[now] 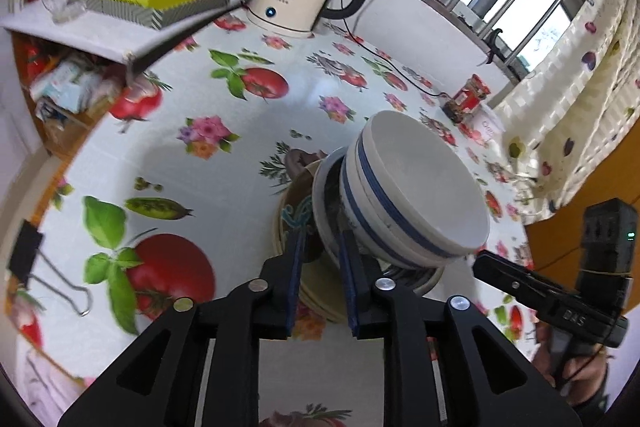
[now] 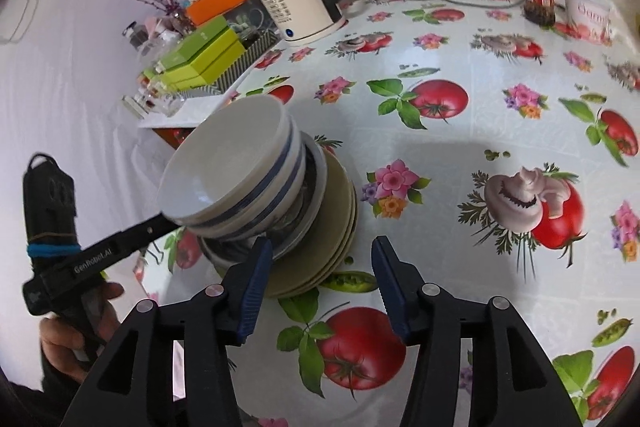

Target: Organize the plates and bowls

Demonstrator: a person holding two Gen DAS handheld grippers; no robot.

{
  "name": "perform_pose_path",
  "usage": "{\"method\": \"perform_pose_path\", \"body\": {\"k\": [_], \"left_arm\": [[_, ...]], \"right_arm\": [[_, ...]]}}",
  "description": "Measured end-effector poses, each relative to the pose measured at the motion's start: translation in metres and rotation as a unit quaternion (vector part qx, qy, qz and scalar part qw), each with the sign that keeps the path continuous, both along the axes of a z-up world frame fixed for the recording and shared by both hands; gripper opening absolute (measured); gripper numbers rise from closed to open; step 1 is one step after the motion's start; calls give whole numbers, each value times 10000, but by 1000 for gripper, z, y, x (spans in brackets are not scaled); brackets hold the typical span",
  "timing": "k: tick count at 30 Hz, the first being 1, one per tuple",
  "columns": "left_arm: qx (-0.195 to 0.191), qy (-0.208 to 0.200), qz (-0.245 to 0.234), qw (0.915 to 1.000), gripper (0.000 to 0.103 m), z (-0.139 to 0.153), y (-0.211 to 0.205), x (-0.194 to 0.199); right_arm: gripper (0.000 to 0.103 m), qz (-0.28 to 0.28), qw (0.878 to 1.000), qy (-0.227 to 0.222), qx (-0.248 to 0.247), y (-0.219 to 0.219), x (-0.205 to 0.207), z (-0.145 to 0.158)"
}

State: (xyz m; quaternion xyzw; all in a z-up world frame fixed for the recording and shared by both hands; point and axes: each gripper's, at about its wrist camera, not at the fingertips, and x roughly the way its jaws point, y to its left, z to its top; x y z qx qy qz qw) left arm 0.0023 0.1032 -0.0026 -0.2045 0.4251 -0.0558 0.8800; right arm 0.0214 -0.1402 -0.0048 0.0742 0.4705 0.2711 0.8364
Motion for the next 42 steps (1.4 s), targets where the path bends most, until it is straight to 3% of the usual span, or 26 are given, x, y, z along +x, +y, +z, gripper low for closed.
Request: {"method": "perform_pose_path", "body": {"k": [13, 24, 42], "left_arm": [[966, -83, 27, 9953, 21, 4, -31, -26], [1654, 169, 159, 9860, 21, -4, -48, -35], [1678, 359, 220, 9849, 21, -13, -47, -32]], "right_arm": [[66, 366, 9962, -474, -626, 27, -40, 5], [67, 380, 9950, -451, -810, 32, -48, -3], [68, 478, 9934, -428, -948, 40, -48, -9]]}}
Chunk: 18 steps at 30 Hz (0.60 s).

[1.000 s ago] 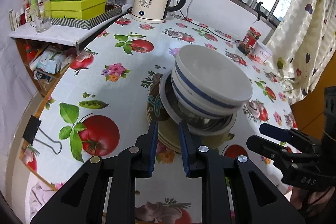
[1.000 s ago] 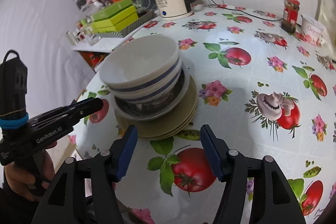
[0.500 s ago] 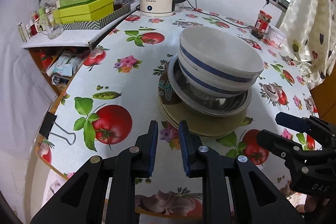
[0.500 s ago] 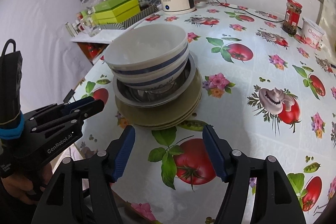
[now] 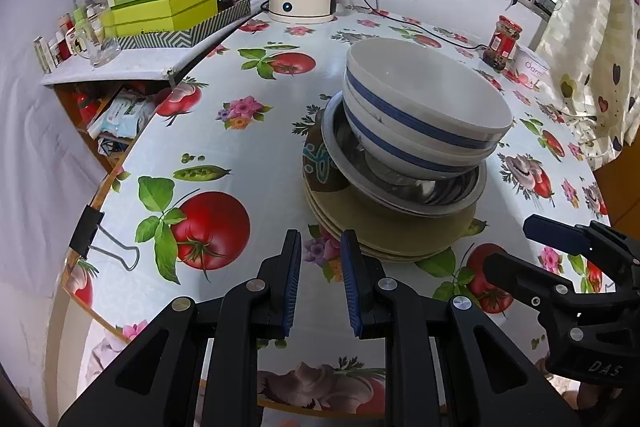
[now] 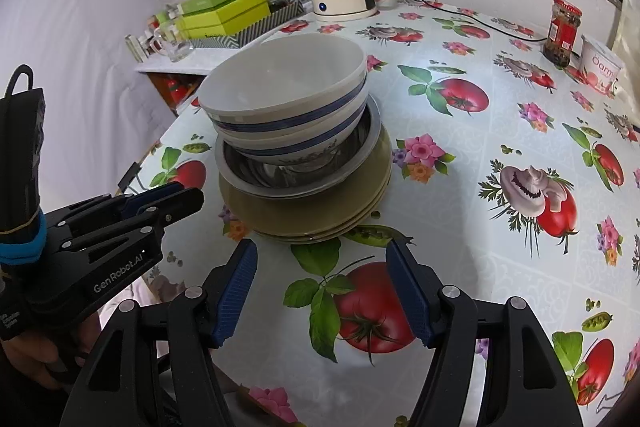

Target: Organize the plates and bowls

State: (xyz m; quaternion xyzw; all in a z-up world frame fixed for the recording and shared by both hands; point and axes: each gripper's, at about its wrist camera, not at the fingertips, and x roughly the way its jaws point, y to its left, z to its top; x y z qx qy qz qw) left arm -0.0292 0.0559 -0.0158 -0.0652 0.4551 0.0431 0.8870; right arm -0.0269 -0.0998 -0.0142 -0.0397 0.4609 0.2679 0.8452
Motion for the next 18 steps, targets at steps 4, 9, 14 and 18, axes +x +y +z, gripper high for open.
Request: {"method": "perform_pose_path", "body": {"k": [4, 9, 14, 18], "left_arm": [[-3, 25, -12, 10000, 21, -1, 0, 1], [-8, 46, -11, 10000, 21, -2, -1, 2], [-12, 54, -18, 10000, 21, -2, -1, 2], [-24, 65, -39, 10000, 21, -3, -1, 3]], "right_arm": [[68, 2, 10000, 3, 4, 0, 0, 0], [68, -2, 10000, 12, 1, 0, 0, 0], [68, 3, 10000, 13, 2, 0, 0, 0], [68, 3, 10000, 11, 0, 0, 1, -1]]}}
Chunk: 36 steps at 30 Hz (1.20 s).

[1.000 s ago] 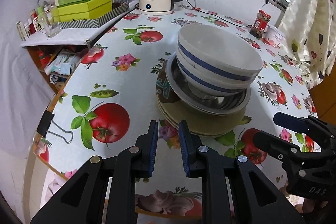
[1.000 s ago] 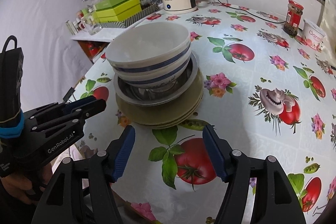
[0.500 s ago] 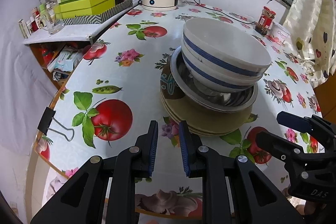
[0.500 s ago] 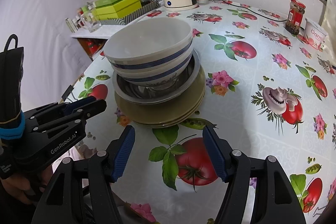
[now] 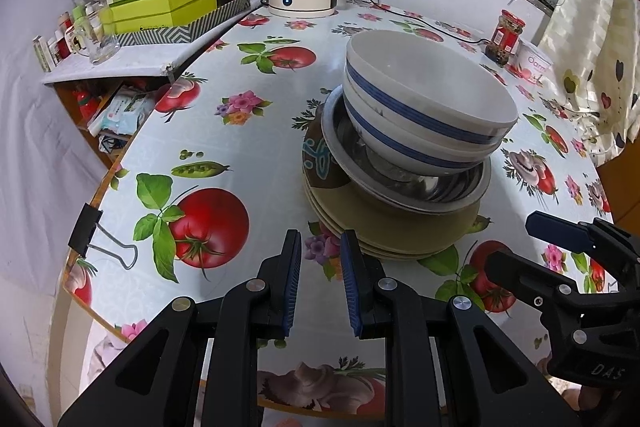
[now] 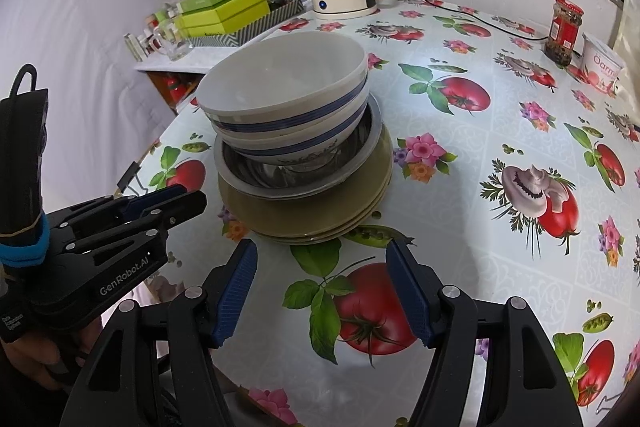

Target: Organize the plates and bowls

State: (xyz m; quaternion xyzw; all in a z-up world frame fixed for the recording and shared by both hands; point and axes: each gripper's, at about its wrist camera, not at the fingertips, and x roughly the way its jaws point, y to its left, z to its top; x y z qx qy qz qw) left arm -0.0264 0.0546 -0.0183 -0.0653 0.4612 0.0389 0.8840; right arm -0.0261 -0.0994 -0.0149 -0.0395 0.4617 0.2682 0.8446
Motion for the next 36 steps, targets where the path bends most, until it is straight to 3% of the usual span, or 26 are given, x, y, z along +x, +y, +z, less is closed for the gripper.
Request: {"method": "perform_pose_path", "body": {"k": [36], "left_arm": [[-33, 83, 14, 10000, 21, -6, 0, 0]], "right_arm": [[68, -1, 10000, 23, -11, 1, 0, -3]]}}
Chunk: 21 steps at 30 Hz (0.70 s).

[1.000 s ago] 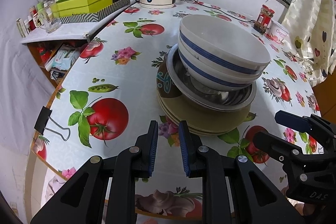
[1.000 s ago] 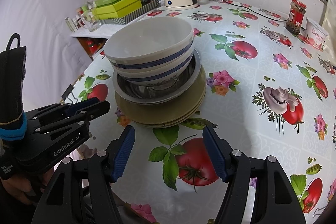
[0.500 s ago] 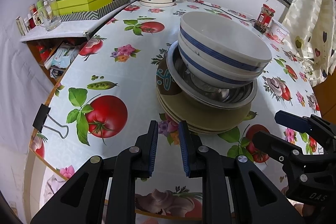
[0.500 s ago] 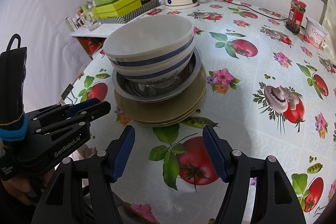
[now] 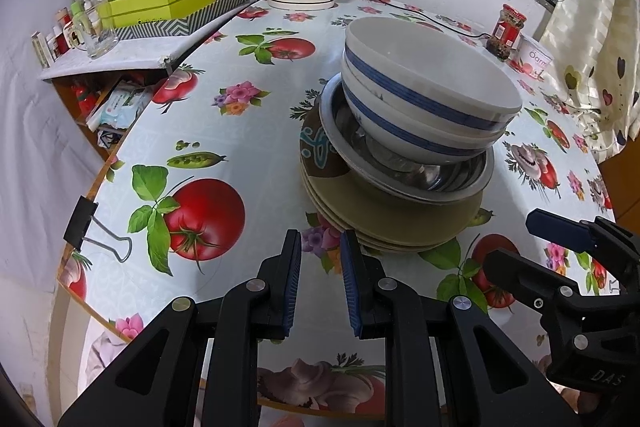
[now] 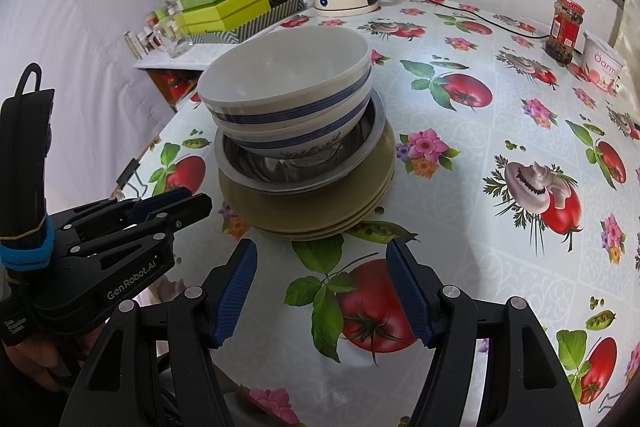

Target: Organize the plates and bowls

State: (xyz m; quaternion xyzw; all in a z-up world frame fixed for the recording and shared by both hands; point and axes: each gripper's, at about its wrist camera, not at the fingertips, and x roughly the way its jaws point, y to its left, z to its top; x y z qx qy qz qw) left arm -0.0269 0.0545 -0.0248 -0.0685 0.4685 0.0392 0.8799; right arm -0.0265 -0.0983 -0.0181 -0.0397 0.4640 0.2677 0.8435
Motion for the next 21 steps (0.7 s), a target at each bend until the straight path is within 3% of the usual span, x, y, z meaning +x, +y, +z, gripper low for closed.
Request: {"method": "perform_pose_path", "body": {"k": [21], "left_arm": [[42, -73, -12, 10000, 21, 3, -2, -2]], "right_arm": [[68, 13, 10000, -3, -21, 3, -2, -4]]}}
